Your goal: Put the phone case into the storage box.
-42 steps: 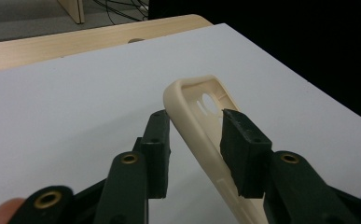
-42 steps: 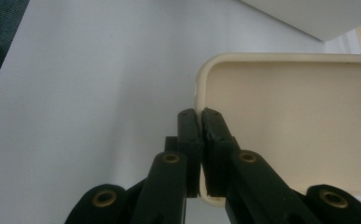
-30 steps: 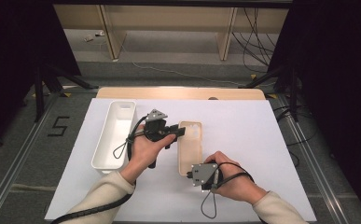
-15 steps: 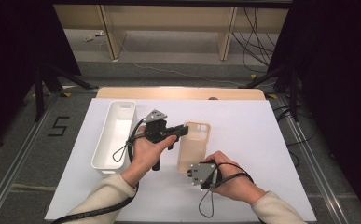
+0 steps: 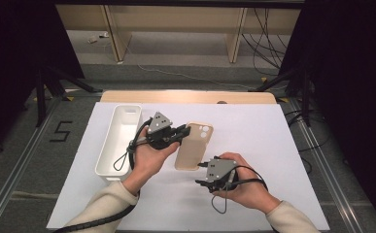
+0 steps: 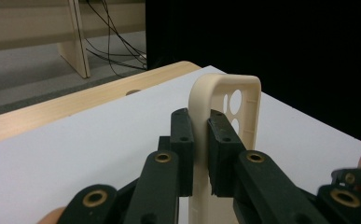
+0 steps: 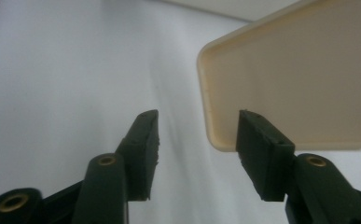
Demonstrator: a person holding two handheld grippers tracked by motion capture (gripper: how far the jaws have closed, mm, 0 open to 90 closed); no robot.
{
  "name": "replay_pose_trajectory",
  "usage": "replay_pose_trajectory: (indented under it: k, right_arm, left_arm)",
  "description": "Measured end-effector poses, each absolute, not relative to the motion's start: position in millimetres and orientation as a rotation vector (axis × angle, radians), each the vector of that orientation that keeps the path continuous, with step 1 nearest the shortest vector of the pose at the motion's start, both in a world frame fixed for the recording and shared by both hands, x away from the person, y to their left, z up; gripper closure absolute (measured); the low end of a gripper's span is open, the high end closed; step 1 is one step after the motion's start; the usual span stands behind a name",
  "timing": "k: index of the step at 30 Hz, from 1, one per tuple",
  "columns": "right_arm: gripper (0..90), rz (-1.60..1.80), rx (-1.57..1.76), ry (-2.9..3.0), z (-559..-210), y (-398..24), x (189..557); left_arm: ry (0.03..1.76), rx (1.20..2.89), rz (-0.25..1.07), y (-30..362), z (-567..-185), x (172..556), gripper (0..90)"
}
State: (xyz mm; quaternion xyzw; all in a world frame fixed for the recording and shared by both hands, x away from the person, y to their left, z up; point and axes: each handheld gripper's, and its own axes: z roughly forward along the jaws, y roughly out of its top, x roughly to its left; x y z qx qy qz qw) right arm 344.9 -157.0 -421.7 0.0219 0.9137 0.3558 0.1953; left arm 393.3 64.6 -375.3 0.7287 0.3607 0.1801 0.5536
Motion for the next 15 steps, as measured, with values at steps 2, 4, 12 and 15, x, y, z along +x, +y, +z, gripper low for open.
replay_pose_trajectory:
  k: [2,4,12,15]
  right_arm:
    - [43.6,1.043,0.112,2.535,-420,-161,346]
    - [40.4,1.085,0.157,2.512,-418,-164,348]
    - [30.8,1.203,0.316,2.464,-417,-180,351]
    - [29.2,1.254,0.377,2.440,-416,-186,352]
  left_arm:
    - [0.845,1.715,0.443,66,-375,393,81.9]
    - [0.838,1.711,0.455,68,-374,392,81.9]
    - [0.819,1.702,0.494,77,-371,390,81.9]
    - [0.814,1.703,0.508,81,-371,389,81.9]
